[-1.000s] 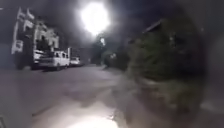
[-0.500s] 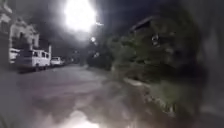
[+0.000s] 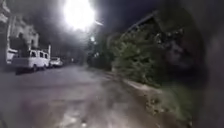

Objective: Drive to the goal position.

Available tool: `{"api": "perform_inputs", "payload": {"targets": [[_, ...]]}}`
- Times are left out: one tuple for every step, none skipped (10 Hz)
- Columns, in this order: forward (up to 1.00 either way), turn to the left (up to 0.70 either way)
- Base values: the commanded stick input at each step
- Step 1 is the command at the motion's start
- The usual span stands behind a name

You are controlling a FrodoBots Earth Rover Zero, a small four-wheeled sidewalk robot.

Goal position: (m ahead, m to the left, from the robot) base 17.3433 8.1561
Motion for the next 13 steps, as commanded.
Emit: {"api": "perform_inputs", "payload": {"targets": [[0.7, 0.0], [0.7, 0.0], [0.7, 0.0], [0.7, 0.0], [0.7, 0.0], [0.7, 0.0], [0.7, 0.0], [0.7, 0.0], [0.7, 0.0], [0.7, 0.0], [0.7, 0.0], [0.7, 0.0], [0.7, 0.0]]}}
